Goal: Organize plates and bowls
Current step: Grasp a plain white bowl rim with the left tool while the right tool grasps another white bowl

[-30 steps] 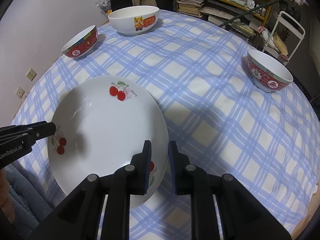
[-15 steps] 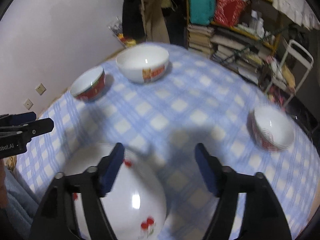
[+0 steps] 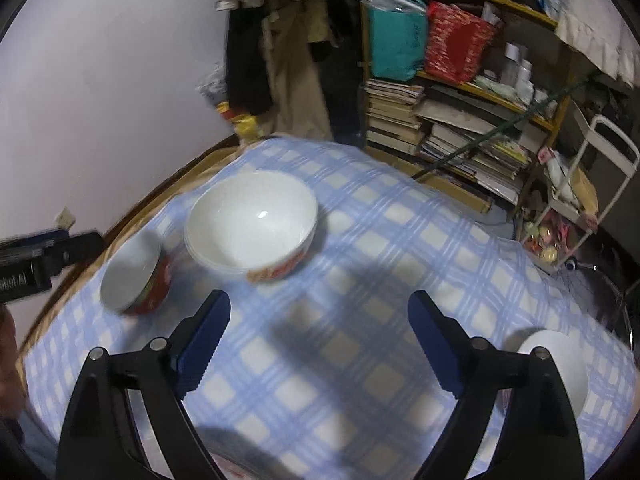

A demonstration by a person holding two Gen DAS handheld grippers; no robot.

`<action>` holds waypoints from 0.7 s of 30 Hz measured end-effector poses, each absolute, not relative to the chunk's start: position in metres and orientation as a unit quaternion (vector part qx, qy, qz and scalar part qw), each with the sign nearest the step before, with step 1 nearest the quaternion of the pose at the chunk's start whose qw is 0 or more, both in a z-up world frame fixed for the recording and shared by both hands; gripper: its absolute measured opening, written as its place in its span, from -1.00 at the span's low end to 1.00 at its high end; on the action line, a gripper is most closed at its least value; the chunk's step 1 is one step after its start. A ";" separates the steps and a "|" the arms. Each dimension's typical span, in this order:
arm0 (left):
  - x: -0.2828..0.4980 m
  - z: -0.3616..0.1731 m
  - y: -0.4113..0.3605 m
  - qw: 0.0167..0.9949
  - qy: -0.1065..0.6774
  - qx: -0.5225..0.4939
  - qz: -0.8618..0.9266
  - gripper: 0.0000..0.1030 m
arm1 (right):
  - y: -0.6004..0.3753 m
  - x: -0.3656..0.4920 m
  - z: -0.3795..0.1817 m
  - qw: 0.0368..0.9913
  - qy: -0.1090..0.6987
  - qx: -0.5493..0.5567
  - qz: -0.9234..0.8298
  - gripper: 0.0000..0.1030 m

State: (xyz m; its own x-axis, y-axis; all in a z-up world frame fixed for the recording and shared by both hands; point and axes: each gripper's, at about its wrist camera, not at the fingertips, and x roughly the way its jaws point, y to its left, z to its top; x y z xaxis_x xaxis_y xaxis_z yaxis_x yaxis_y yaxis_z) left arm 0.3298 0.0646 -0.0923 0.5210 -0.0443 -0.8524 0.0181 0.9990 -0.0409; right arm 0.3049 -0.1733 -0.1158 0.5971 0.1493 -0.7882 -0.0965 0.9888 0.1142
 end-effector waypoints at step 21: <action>0.434 -0.149 0.057 0.831 0.553 -0.040 -0.034 0.33 | -0.193 0.399 -0.167 0.827 0.528 0.179 0.069 0.27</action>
State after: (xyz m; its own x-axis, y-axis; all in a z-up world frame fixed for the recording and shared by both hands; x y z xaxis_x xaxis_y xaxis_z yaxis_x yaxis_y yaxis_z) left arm 0.4339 0.0567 -0.1492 0.3852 -0.1009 -0.9173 0.0132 0.9945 -0.1039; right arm 0.3987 -0.1932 -0.1673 0.4325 0.3024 -0.8494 0.0758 0.9265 0.3685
